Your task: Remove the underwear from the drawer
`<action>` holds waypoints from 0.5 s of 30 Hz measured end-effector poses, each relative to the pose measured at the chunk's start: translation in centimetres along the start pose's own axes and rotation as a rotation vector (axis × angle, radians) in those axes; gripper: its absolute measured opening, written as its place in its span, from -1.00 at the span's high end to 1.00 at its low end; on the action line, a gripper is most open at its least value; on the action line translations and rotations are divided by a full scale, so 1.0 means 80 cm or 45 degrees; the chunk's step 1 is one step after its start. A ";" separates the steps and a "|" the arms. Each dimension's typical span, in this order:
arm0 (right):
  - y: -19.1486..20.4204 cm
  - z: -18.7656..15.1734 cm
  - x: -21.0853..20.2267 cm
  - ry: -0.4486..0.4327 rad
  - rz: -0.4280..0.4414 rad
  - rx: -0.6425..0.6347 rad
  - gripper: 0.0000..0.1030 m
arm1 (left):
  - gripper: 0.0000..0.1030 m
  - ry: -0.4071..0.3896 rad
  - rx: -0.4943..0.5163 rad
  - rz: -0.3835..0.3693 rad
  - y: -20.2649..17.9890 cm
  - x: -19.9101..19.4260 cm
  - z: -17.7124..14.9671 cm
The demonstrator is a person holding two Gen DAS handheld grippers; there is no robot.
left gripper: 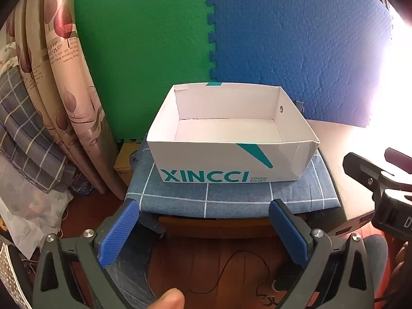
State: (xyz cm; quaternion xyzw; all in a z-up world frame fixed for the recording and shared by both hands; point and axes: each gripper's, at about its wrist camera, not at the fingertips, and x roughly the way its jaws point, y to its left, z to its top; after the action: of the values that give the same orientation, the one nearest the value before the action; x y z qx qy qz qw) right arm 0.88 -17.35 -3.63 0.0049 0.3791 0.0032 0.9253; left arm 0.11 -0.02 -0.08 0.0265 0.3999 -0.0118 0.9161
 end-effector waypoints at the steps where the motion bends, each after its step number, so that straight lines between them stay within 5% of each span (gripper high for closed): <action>1: 0.002 -0.001 0.000 0.001 0.001 -0.002 -1.00 | -1.00 0.003 0.000 -0.002 0.001 0.001 0.000; 15: 0.002 -0.003 0.005 0.010 0.018 -0.005 -1.00 | -1.00 -0.009 0.020 0.020 -0.004 -0.001 -0.002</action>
State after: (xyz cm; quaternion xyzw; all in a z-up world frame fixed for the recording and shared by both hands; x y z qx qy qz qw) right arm 0.97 -17.15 -4.10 0.0057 0.3827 0.0105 0.9238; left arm -0.08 -0.30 -0.14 0.0368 0.3965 -0.0080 0.9173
